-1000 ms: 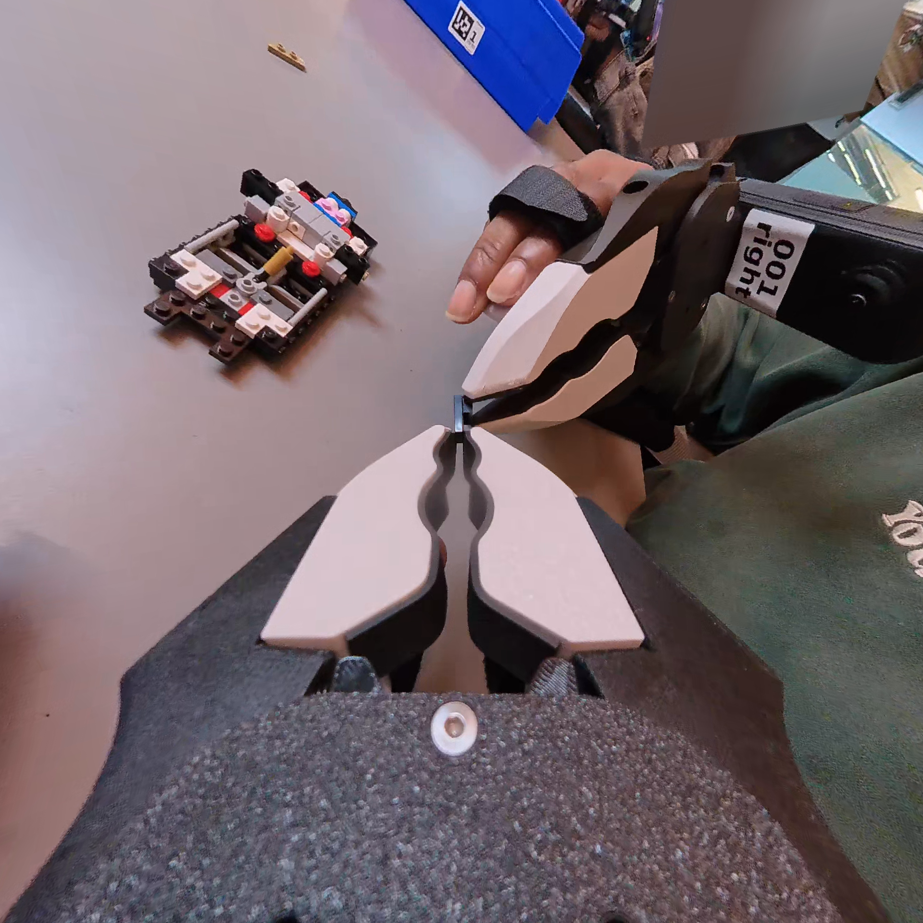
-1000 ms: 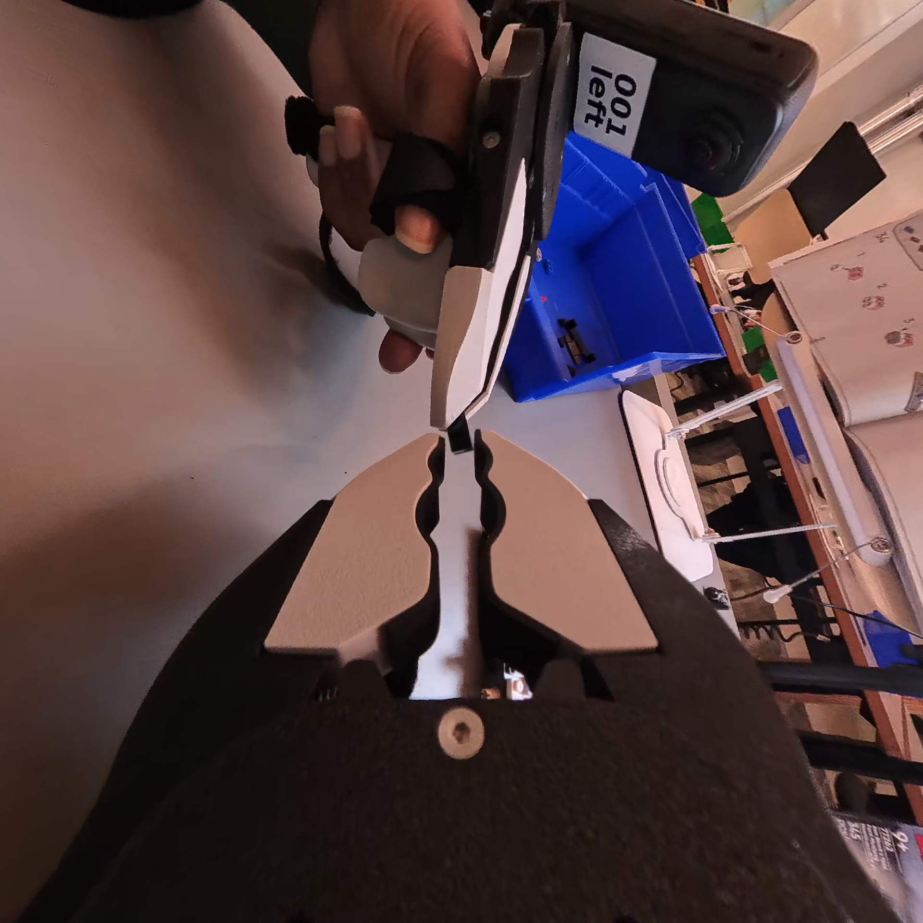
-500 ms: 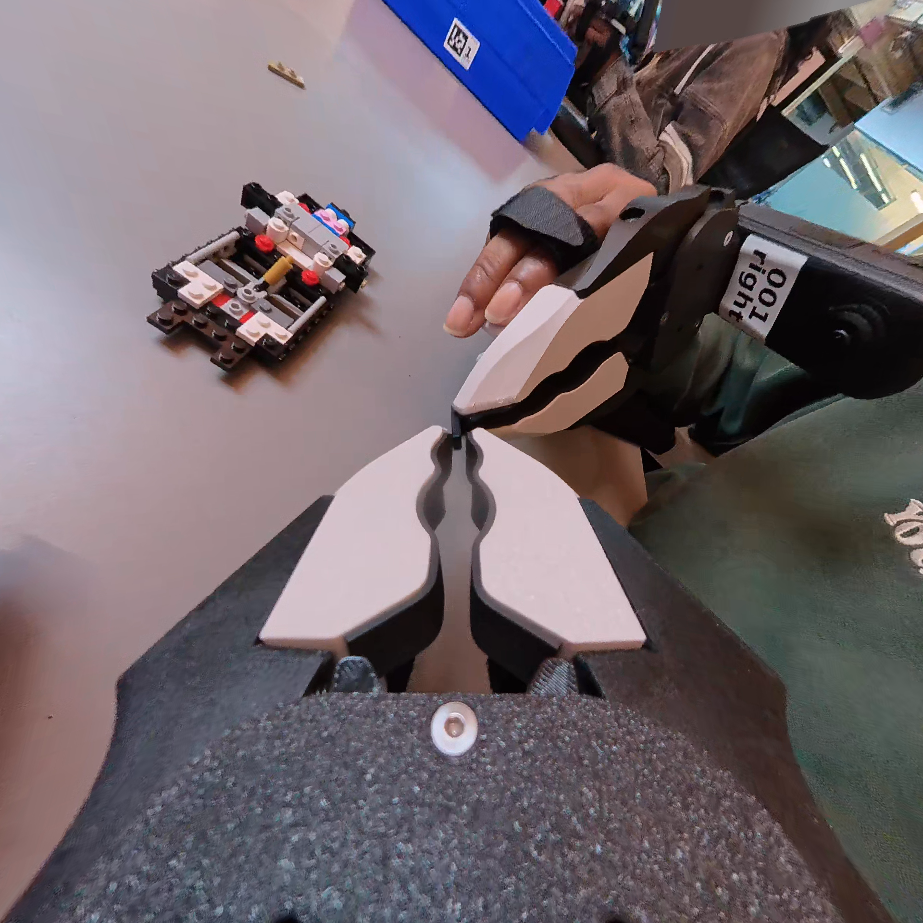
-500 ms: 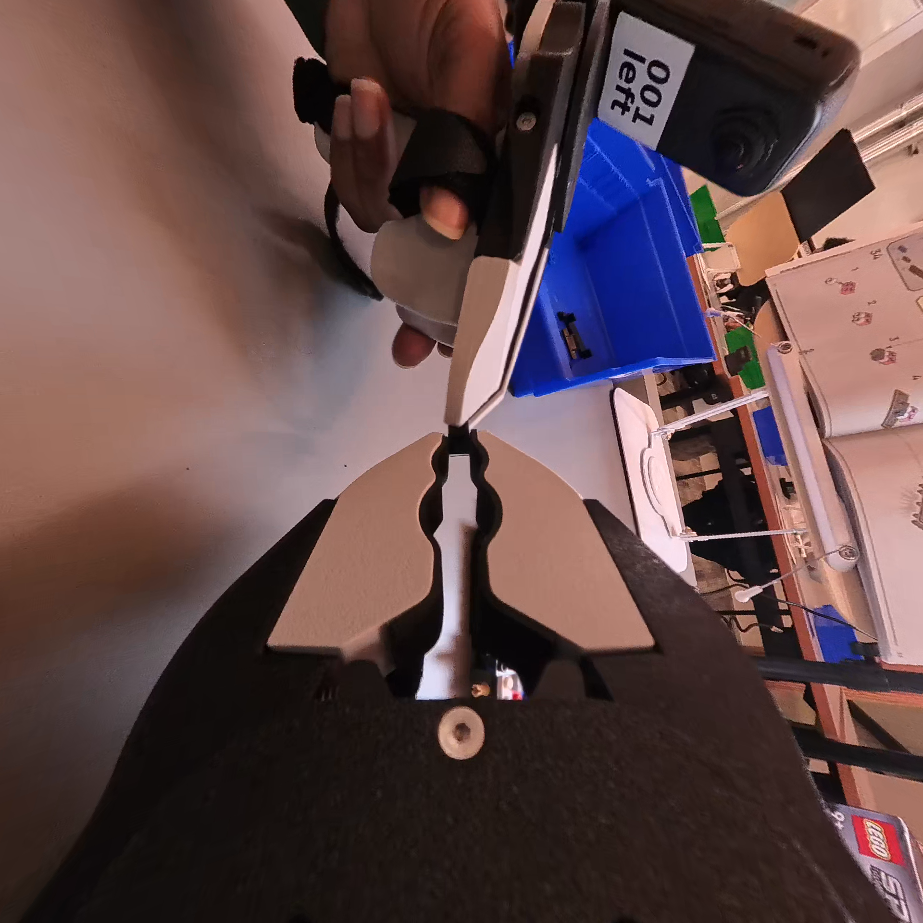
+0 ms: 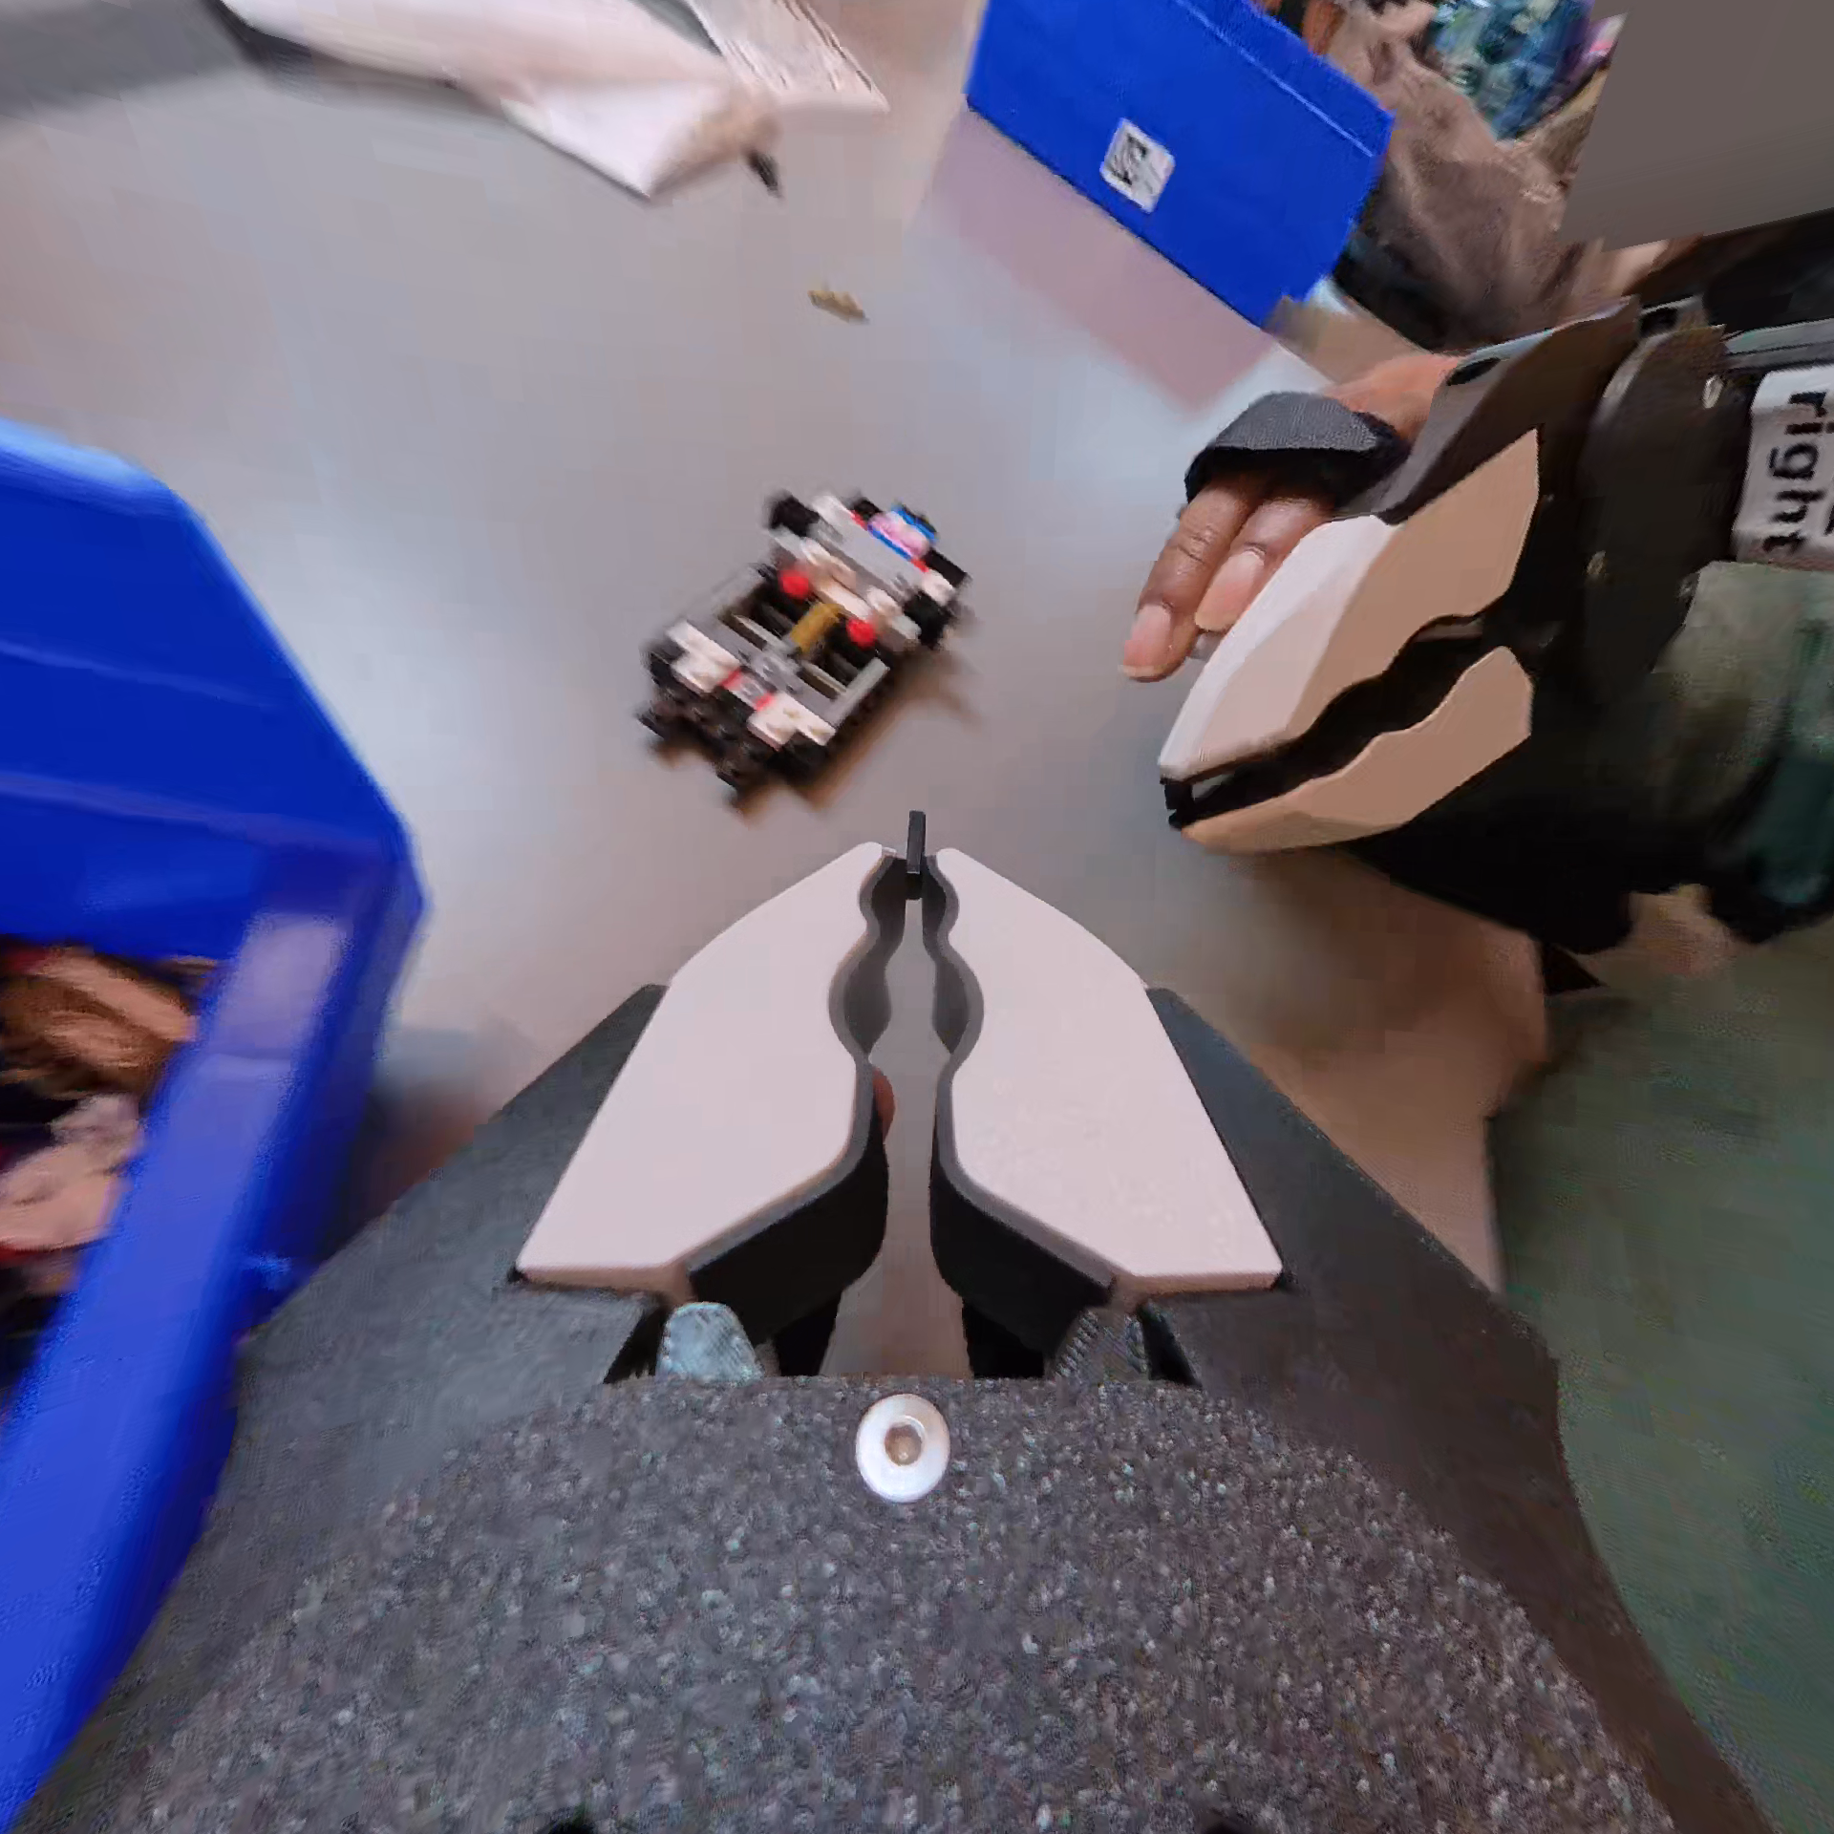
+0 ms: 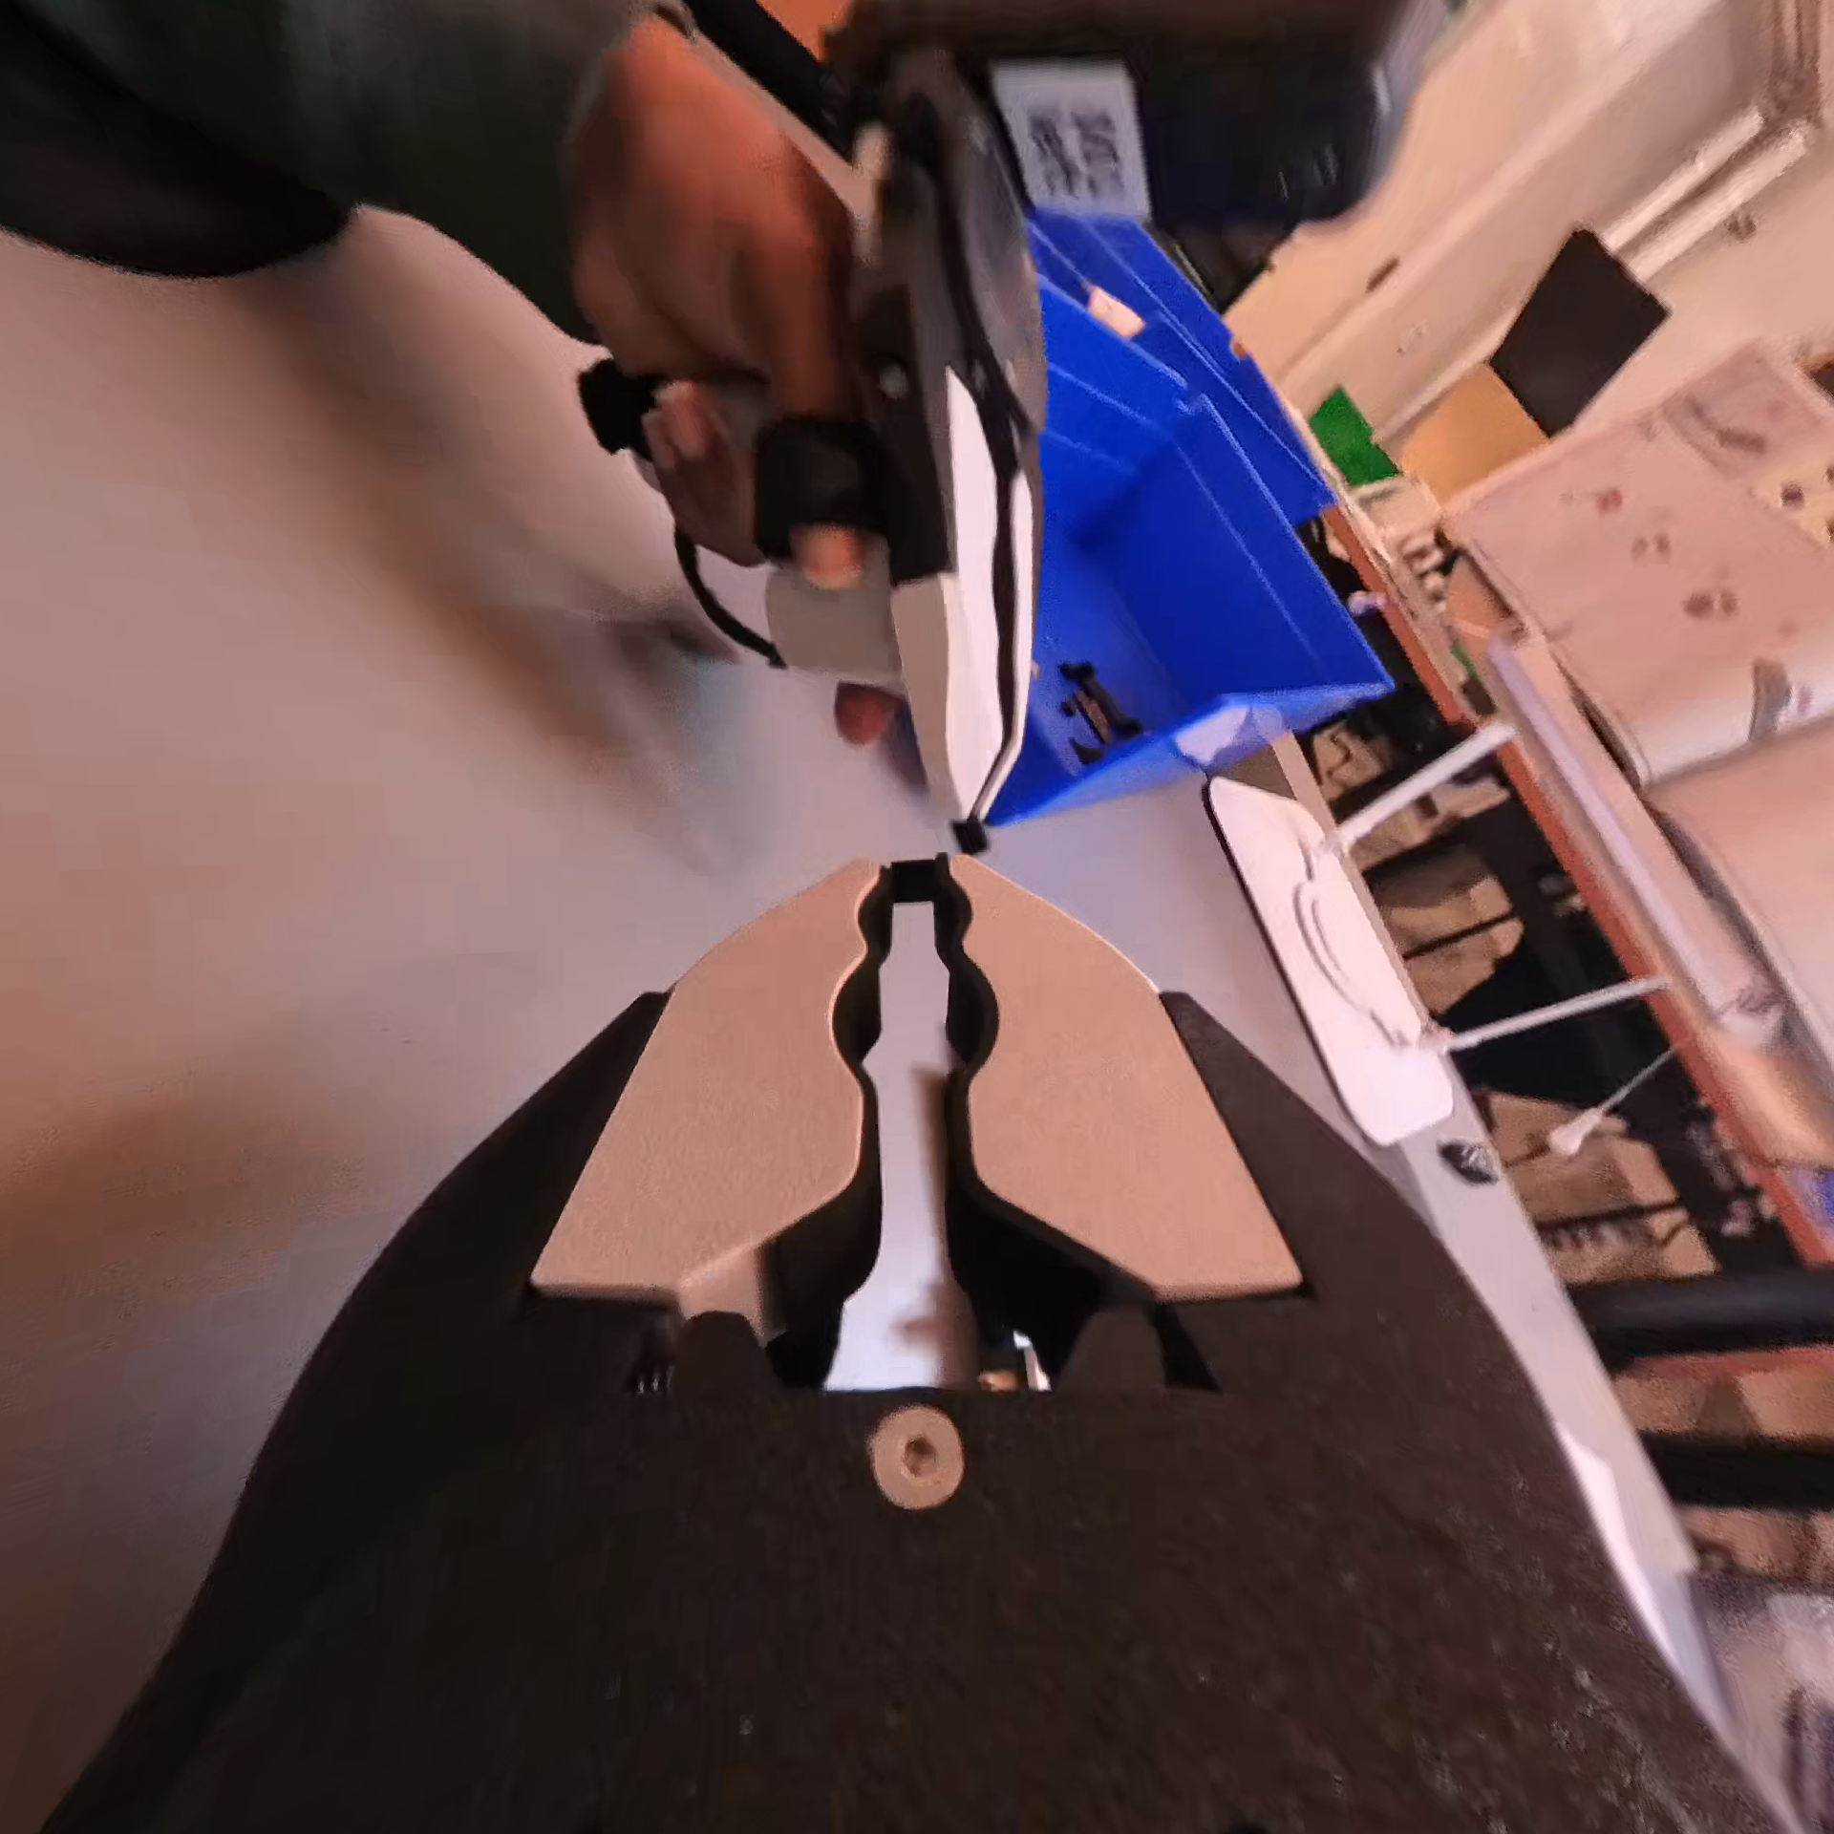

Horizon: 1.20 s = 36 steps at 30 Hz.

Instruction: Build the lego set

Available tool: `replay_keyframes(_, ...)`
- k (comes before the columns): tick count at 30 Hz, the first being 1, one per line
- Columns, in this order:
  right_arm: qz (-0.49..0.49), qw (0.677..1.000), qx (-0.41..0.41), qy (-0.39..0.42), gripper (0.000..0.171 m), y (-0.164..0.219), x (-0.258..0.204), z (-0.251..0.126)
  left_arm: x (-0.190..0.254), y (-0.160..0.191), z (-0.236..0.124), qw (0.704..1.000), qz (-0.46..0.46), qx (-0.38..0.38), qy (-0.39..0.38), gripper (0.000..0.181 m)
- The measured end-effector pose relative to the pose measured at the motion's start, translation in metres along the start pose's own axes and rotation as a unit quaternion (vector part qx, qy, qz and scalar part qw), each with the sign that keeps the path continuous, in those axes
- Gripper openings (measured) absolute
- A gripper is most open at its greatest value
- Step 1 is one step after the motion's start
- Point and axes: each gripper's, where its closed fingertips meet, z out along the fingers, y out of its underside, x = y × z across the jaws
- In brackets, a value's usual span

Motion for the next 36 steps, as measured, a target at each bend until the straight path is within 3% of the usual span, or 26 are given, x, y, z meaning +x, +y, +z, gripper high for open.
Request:
replay_keyframes(3, 0.031, 0.999, -0.013, -0.005, 0.008, 0.008, 0.002, 0.004, -0.026, -0.026, -0.022, 0.989, 0.070, 0.058, -0.115, 0.003)
replay_keyframes(5, 0.018, 1.000, -0.022, -0.006, 0.008, 0.011, -0.001, 0.007, -0.057, -0.036, -0.043, 0.963, 0.113, 0.070, -0.234, 0.003)
replay_keyframes(7, 0.016, 0.999, -0.037, -0.012, 0.008, 0.014, -0.006, 0.011, -0.086, -0.034, -0.060, 0.932, 0.135, 0.045, -0.332, 0.003)
replay_keyframes(9, 0.015, 0.999, -0.041, -0.019, 0.008, 0.016, -0.010, 0.014, -0.100, -0.028, -0.065, 0.921, 0.125, 0.020, -0.369, 0.005)
replay_keyframes(12, 0.021, 0.998, -0.048, -0.022, 0.008, 0.018, -0.011, 0.016, -0.105, -0.018, -0.057, 0.930, 0.097, -0.018, -0.354, 0.044)
replay_keyframes(17, 0.036, 0.998, -0.048, -0.020, 0.008, 0.019, -0.008, 0.017, -0.102, -0.019, -0.045, 0.937, 0.120, -0.029, -0.328, 0.057)
replay_keyframes(23, 0.035, 0.998, -0.054, -0.022, 0.008, 0.021, -0.010, 0.019, -0.090, -0.030, -0.021, 0.933, 0.198, -0.037, -0.298, 0.059)
replay_keyframes(28, 0.059, 0.997, -0.049, -0.004, 0.008, 0.020, -0.001, 0.017, -0.085, -0.041, -0.027, 0.920, 0.232, -0.008, -0.316, 0.055)
replay_keyframes(30, 0.106, 0.994, -0.029, 0.003, 0.008, 0.017, 0.007, 0.015, -0.068, -0.049, -0.028, 0.931, 0.233, 0.026, -0.281, 0.046)
replay_keyframes(32, 0.190, 0.982, 0.012, -0.005, 0.008, 0.009, 0.016, 0.011, -0.033, -0.053, -0.023, 0.946, 0.253, 0.061, -0.192, 0.035)
replay_keyframes(36, 0.384, 0.915, 0.114, -0.045, 0.008, -0.007, 0.038, -0.001, 0.018, -0.053, -0.016, 0.925, 0.345, 0.103, -0.117, 0.030)
